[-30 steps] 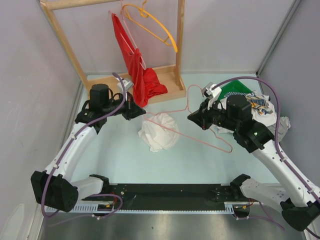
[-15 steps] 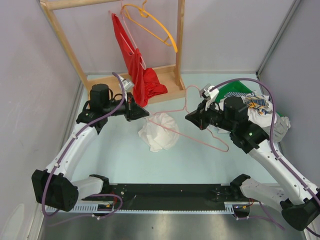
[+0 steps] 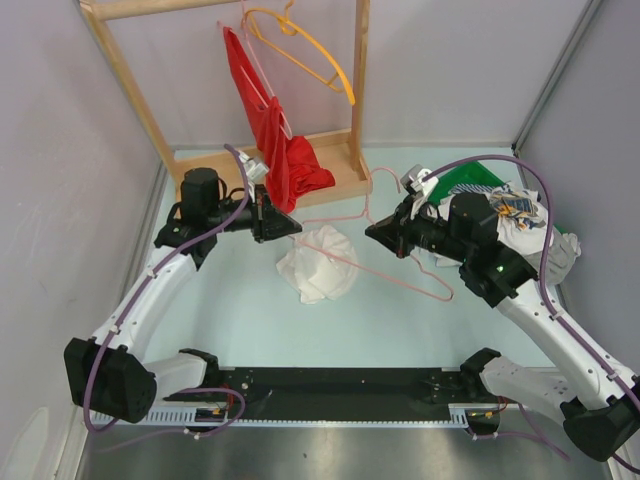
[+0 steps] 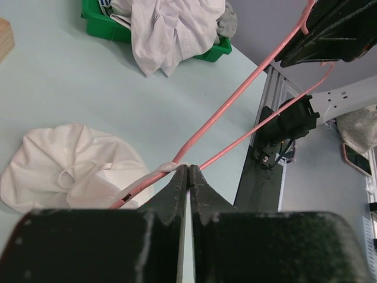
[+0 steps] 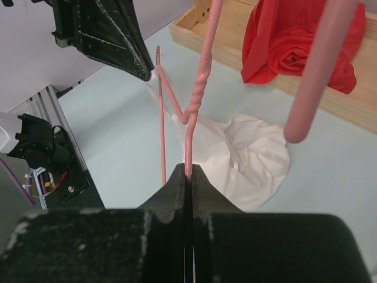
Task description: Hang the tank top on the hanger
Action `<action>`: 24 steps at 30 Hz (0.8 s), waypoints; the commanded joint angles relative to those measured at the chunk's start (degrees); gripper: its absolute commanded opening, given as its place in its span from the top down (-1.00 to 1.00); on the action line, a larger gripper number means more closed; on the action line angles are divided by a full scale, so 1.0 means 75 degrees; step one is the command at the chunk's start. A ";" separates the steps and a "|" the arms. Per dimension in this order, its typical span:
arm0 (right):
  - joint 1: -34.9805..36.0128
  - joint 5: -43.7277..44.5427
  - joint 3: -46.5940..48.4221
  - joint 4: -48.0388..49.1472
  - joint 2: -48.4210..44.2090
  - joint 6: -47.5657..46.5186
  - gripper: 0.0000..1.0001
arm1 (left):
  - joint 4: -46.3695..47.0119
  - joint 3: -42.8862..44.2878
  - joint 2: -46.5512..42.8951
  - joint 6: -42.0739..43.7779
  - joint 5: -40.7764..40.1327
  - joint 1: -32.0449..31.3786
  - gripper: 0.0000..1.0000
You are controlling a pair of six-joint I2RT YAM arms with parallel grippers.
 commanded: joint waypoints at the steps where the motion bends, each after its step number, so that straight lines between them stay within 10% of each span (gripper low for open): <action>1: 0.0052 -0.0145 -0.0004 0.0508 -0.0071 0.0087 1.00 | 0.0085 0.0092 -0.0082 0.0060 0.0037 -0.0038 0.30; 4: 0.0052 -0.0098 -0.0039 0.0437 -0.0129 0.0052 1.00 | -0.0395 0.0256 -0.0269 0.0494 -0.0432 -0.0027 -0.56; 7: 0.0052 -0.0109 -0.0086 0.0437 -0.0211 0.0052 1.00 | -0.0561 0.0280 -0.0457 0.0682 -0.0725 0.0090 -0.92; 24: 0.0028 -0.2158 -0.0156 0.1362 0.0280 0.0356 1.00 | 0.0293 -0.0129 -0.1349 0.0743 0.0902 0.0583 -0.93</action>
